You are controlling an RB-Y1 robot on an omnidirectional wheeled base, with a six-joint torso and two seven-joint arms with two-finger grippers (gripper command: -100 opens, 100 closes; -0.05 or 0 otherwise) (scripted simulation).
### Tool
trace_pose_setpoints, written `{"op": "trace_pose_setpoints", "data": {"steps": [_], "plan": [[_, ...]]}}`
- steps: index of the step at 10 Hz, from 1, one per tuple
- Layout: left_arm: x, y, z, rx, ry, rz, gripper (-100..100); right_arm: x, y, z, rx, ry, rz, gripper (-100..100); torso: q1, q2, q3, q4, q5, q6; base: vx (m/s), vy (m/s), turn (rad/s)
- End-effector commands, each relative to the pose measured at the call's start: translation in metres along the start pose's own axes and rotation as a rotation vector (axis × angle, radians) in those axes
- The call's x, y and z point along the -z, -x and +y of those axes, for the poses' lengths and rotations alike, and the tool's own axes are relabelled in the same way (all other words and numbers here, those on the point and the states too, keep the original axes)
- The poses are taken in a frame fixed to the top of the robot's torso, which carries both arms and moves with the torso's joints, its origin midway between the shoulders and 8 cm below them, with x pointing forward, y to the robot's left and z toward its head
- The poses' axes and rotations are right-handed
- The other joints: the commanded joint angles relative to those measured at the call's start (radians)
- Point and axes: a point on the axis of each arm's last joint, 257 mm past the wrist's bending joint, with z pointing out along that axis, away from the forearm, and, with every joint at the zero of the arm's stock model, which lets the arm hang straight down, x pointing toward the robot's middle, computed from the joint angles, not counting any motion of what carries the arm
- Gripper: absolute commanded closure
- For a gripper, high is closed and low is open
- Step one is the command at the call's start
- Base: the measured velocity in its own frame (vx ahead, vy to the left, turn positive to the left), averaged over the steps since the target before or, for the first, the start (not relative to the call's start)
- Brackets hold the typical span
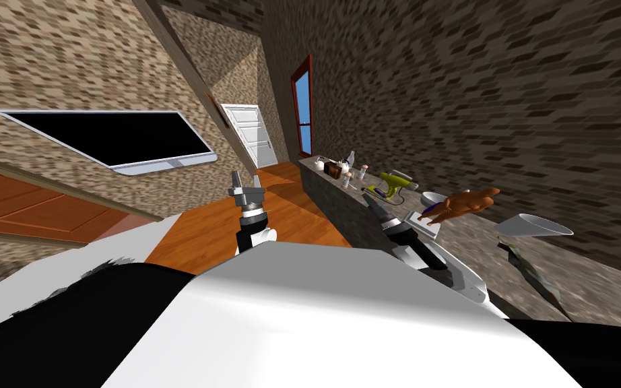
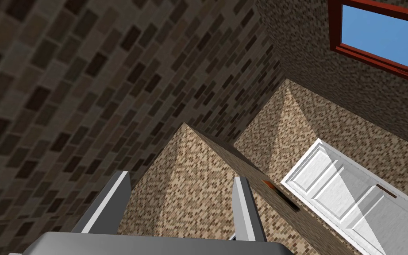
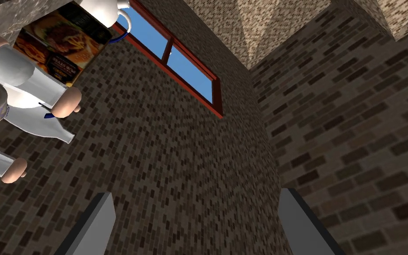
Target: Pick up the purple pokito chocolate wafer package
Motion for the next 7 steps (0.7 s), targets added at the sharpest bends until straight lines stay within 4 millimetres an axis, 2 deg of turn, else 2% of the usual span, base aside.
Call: {"op": "trace_pose_setpoints", "data": {"steps": [1, 2, 3, 5, 6, 7], "plan": [[0.0, 0.0, 0.0, 0.0, 0.0, 0.0, 0, 0.005, -0.005, -0.018, 0.027, -0.051, 0.045, -100, 0.0, 0.0, 0.0, 0.0, 0.0, 0.0, -0.012, 0.029, 0.118], [0.0, 0.0, 0.0, 0.0, 0.0, 0.0, 0, 0.006, -0.006, -0.018, 0.047, -0.05, 0.067, -100, 0.0, 0.0, 0.0, 0.0, 0.0, 0.0, -0.009, 0.018, 0.049], [0.0, 0.0, 0.0, 0.0, 0.0, 0.0, 0, 0.011, -0.008, -0.034, 0.059, -0.097, 0.094, -100, 0.0, 0.0, 0.0, 0.0, 0.0, 0.0, -0.009, 0.018, 0.105], [0.0, 0.0, 0.0, 0.0, 0.0, 0.0, 0, 0.012, -0.008, -0.034, 0.087, -0.095, 0.123, -100, -0.001, 0.0, 0.0, 0.0, 0.0, 0.0, -0.003, 0.006, 0.034], [0.0, 0.0, 0.0, 0.0, 0.0, 0.0, 0, 0.019, -0.01, -0.051, 0.105, -0.144, 0.155, -100, -0.001, -0.001, 0.0, 0.0, 0.0, 0.0, -0.002, 0.007, 0.117], [0.0, 0.0, 0.0, 0.0, 0.0, 0.0, 0, 0.019, -0.01, -0.051, 0.124, -0.142, 0.175, -100, -0.001, -0.001, 0.0, 0.0, 0.0, 0.0, -0.002, 0.005, 0.083]]}}
